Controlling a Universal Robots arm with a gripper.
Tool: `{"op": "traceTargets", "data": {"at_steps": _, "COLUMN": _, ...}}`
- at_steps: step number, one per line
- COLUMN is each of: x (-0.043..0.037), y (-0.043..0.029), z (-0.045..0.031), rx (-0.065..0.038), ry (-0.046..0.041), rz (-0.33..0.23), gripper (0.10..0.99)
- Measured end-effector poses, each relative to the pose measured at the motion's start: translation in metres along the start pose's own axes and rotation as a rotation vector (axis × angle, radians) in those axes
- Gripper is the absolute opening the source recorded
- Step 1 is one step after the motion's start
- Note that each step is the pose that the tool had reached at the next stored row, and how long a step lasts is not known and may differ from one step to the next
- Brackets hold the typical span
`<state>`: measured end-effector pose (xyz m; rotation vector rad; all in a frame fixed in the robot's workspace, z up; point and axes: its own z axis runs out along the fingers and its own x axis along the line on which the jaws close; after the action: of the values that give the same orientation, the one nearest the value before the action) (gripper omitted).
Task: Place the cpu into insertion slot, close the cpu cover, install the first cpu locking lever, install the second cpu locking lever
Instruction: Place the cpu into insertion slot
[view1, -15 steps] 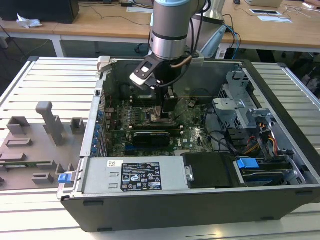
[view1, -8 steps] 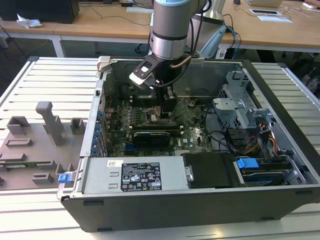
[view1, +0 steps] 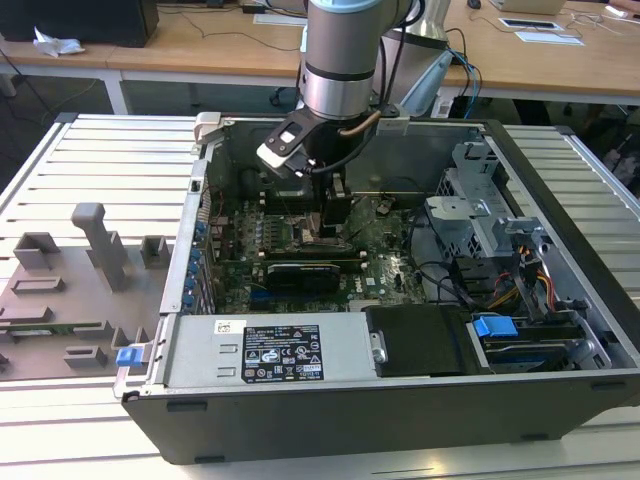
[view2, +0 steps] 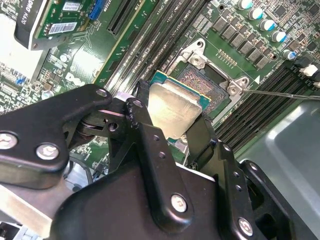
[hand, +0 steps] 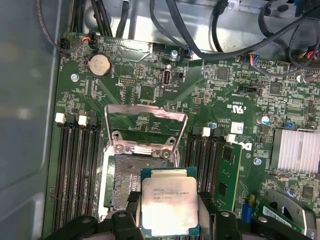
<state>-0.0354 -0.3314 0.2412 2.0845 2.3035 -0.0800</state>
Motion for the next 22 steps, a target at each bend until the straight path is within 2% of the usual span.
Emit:
{"op": "traceTargets", "data": {"at_steps": 5, "x": 0.0, "y": 0.0, "z": 0.0, "rx": 0.002, "ry": -0.0027, "rz": 0.021, "gripper": 0.541}}
{"op": "traceTargets", "data": {"at_steps": 16, "x": 0.0, "y": 0.0, "z": 0.0002, "rx": 0.003, "ry": -0.0026, "rz": 0.046, "gripper": 0.541}}
{"op": "traceTargets", "data": {"at_steps": 22, "x": 0.0068, "y": 0.0007, "z": 0.0014, "rx": 0.003, "ry": -0.0024, "rz": 0.046, "gripper": 0.541}}
